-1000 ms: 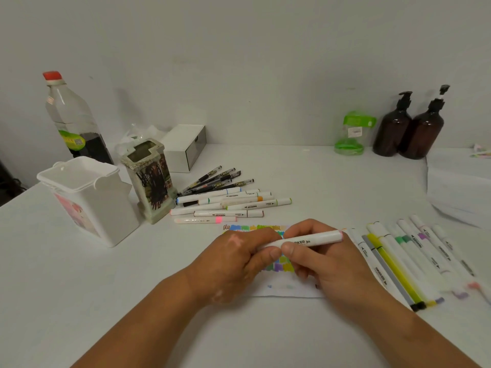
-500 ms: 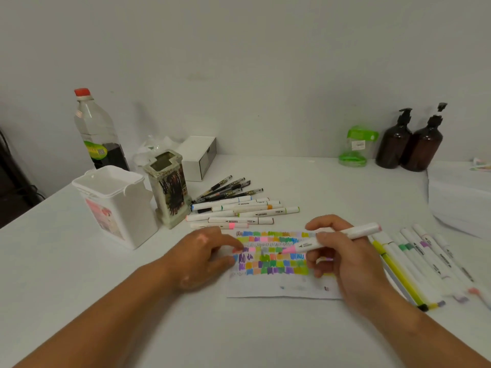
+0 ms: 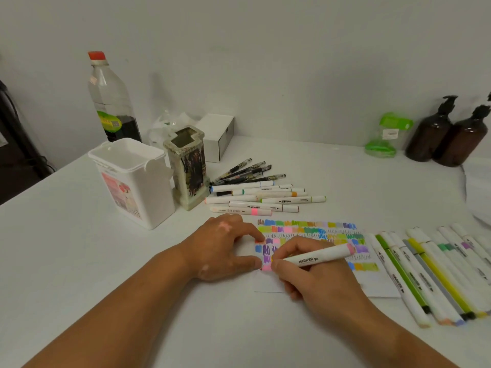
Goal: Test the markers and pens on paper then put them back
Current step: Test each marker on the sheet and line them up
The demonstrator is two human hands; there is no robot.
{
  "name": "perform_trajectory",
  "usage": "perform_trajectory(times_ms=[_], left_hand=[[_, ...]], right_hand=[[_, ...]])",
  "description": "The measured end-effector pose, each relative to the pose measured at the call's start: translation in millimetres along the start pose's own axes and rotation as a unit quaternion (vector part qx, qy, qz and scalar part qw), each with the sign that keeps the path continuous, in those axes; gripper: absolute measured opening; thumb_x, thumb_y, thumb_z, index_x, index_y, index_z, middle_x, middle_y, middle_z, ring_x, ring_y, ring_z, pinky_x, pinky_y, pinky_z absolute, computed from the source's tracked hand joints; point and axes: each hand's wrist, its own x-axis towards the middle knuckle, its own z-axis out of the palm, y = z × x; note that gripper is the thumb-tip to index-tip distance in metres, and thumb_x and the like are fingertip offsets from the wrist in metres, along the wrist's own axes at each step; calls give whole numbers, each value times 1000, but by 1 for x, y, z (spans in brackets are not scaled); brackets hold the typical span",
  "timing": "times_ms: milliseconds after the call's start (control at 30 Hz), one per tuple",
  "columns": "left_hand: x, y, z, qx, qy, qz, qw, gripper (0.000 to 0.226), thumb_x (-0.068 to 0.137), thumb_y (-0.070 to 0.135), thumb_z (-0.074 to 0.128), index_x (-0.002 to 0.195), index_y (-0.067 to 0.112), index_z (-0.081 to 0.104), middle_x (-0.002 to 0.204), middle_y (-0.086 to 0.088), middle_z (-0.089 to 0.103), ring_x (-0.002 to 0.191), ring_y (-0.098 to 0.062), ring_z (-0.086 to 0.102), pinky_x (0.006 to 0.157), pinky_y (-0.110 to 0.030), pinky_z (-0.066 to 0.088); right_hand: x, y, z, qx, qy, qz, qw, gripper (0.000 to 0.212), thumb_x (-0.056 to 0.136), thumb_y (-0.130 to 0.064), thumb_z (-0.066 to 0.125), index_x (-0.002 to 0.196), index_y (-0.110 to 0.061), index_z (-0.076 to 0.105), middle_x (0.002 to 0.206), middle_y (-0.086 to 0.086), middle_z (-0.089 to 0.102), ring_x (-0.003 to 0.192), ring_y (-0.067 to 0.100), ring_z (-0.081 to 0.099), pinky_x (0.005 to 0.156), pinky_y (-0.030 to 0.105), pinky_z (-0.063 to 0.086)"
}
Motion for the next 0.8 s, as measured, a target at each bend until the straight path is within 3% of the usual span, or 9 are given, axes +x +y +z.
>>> perform_trajectory(times_ms=[133,400,800], left_hand=[[3,0,-2,-10,-8,-4,1000,50,80,69,64,124,48,55,108,16,55,96,-2,46,75,-11,33],[3,1,-3,-21,-17,-11,1000,49,79,67,64,124,50,53,109,19,53,98,-1,46,79,-18,39],[3,4,-5,-23,-21,-17,999,47,80,64,67,123,50,56,103,23,51,95,3,45,76,-15,36]], right_hand=[[1,3,3,-65,13,-5,998,7,81,-30,82,78,-29,75,59,-6,68,52,5,58,51,22,46],[2,1,1,-87,-8,-12,996,7,81,-29,80,76,-30,76,58,-12,67,54,0,58,48,13,41],[2,0,-1,-94,-9,-16,995,10,82,-27,78,75,-32,74,58,-13,66,52,1,57,47,14,41]])
